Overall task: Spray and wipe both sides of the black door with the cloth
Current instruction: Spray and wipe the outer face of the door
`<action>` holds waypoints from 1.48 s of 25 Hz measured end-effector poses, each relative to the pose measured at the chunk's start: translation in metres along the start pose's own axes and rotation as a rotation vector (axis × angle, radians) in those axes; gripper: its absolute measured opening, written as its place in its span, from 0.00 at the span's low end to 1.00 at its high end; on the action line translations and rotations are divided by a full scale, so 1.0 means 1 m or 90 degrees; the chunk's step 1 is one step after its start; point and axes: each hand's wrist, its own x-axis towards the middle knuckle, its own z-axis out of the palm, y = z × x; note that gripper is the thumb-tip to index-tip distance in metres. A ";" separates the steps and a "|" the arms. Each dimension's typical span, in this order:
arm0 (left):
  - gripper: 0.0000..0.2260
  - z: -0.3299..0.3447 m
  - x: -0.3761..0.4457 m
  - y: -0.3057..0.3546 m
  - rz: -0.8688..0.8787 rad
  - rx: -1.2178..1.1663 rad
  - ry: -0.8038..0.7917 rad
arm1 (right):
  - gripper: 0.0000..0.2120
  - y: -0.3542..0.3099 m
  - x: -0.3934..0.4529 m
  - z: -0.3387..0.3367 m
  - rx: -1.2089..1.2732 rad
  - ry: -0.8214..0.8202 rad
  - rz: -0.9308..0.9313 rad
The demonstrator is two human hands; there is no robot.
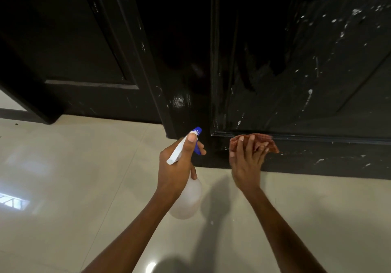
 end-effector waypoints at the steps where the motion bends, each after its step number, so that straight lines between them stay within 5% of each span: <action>1: 0.20 -0.001 -0.001 0.001 -0.004 -0.002 0.004 | 0.36 -0.022 0.009 0.007 0.002 0.009 -0.049; 3: 0.19 -0.007 -0.003 -0.003 -0.022 -0.006 0.033 | 0.49 -0.060 0.026 0.022 -0.014 -0.016 -0.283; 6: 0.17 -0.021 -0.004 -0.006 -0.041 0.009 0.069 | 0.52 -0.074 0.042 0.038 -0.092 -0.057 -0.494; 9: 0.20 -0.025 -0.003 -0.007 -0.044 0.009 0.082 | 0.48 -0.055 0.039 0.039 -0.121 -0.065 -0.454; 14: 0.20 -0.012 0.000 -0.002 -0.007 -0.016 0.038 | 0.50 0.030 0.003 0.009 -0.102 0.001 -0.191; 18: 0.21 -0.009 0.002 -0.001 0.011 -0.026 0.042 | 0.38 0.031 -0.011 0.008 -0.037 0.010 -0.091; 20: 0.22 -0.008 0.003 0.002 0.012 -0.027 0.052 | 0.35 -0.001 0.003 0.017 -0.042 -0.001 -0.119; 24: 0.15 -0.012 0.003 0.008 -0.016 -0.045 0.086 | 0.44 -0.069 0.048 0.024 -0.081 0.023 -0.303; 28: 0.22 -0.019 0.009 0.002 -0.002 -0.049 0.089 | 0.49 -0.085 0.076 -0.008 -0.061 0.123 -0.278; 32: 0.24 -0.013 0.017 0.010 0.017 -0.075 0.075 | 0.37 -0.108 0.132 -0.093 -0.026 0.305 -0.243; 37: 0.23 -0.016 0.015 0.046 0.056 -0.151 0.095 | 0.34 -0.129 0.176 -0.177 -0.034 0.395 -0.190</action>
